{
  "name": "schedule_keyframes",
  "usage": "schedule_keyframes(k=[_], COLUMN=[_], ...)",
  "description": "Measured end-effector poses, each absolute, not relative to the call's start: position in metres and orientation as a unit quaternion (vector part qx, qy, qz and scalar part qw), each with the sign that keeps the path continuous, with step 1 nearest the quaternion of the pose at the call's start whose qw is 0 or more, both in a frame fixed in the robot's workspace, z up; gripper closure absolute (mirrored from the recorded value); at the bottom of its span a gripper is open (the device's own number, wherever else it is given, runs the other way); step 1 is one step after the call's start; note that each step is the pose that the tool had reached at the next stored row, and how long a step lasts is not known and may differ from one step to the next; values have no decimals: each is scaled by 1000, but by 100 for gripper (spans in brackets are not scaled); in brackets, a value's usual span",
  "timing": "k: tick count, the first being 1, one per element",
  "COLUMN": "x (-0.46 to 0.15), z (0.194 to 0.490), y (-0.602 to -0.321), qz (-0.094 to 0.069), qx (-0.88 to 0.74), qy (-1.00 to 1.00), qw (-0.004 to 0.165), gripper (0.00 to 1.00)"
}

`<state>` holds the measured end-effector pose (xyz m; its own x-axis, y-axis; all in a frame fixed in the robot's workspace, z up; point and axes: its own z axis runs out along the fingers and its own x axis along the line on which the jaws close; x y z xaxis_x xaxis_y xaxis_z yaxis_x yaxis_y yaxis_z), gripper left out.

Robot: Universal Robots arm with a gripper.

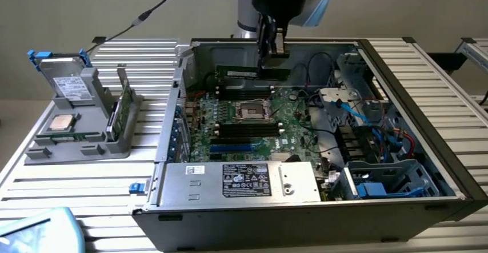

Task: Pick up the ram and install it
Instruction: 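Pick up the ram and move it above insertion slot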

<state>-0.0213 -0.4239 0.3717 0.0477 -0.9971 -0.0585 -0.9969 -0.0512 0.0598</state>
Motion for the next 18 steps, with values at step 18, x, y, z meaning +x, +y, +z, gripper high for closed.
schedule_keyframes(k=[18], x=[-21], z=[350], y=[-423], qz=[-27], qx=[725], qy=[-689], qw=[-13], gripper=[85])
